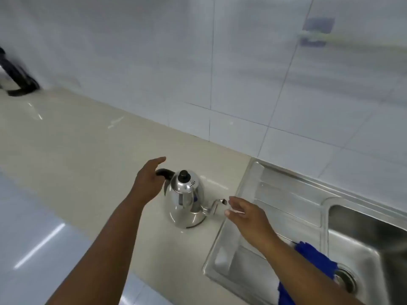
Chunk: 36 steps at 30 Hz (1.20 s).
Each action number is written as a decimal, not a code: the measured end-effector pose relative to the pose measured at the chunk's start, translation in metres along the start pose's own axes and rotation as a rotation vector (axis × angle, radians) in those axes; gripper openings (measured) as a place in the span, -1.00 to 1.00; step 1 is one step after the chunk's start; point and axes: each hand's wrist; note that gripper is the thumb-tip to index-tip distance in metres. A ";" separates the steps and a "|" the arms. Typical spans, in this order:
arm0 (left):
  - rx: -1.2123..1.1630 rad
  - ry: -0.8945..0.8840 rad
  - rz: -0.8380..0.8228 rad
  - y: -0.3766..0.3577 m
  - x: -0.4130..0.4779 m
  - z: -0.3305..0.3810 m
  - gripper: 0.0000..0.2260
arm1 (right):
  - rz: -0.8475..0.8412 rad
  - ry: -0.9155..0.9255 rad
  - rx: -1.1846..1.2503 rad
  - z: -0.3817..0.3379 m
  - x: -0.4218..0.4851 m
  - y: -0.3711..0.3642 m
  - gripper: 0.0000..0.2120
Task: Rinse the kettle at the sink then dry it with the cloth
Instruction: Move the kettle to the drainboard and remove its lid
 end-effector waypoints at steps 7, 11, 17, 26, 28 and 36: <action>0.082 0.065 -0.125 0.008 0.030 -0.043 -0.56 | -0.043 0.001 -0.034 -0.001 0.017 -0.031 -0.78; 0.028 0.058 -0.093 0.005 0.036 -0.048 -0.67 | 0.035 0.011 0.025 0.006 0.023 -0.041 -0.81; 0.017 0.015 -0.077 0.000 0.032 -0.043 -0.64 | 0.107 0.038 0.085 0.011 0.017 -0.035 -0.85; -0.008 -0.156 -0.190 -0.048 -0.004 0.008 -0.66 | 0.257 0.017 0.175 0.028 -0.031 0.042 -0.80; -0.022 -0.165 -0.231 -0.065 -0.017 0.019 -0.65 | 0.294 0.003 0.168 0.035 -0.048 0.060 -0.80; 0.006 -0.207 -0.401 -0.131 -0.062 0.031 -0.67 | 0.393 -0.070 0.126 0.073 -0.104 0.112 -0.77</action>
Point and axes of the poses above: each hand's wrist, its own x-axis towards the middle knuckle, its own y-axis out of the back of the hand, z = x × y, and after that the axes turned 8 degrees about y, right-handed
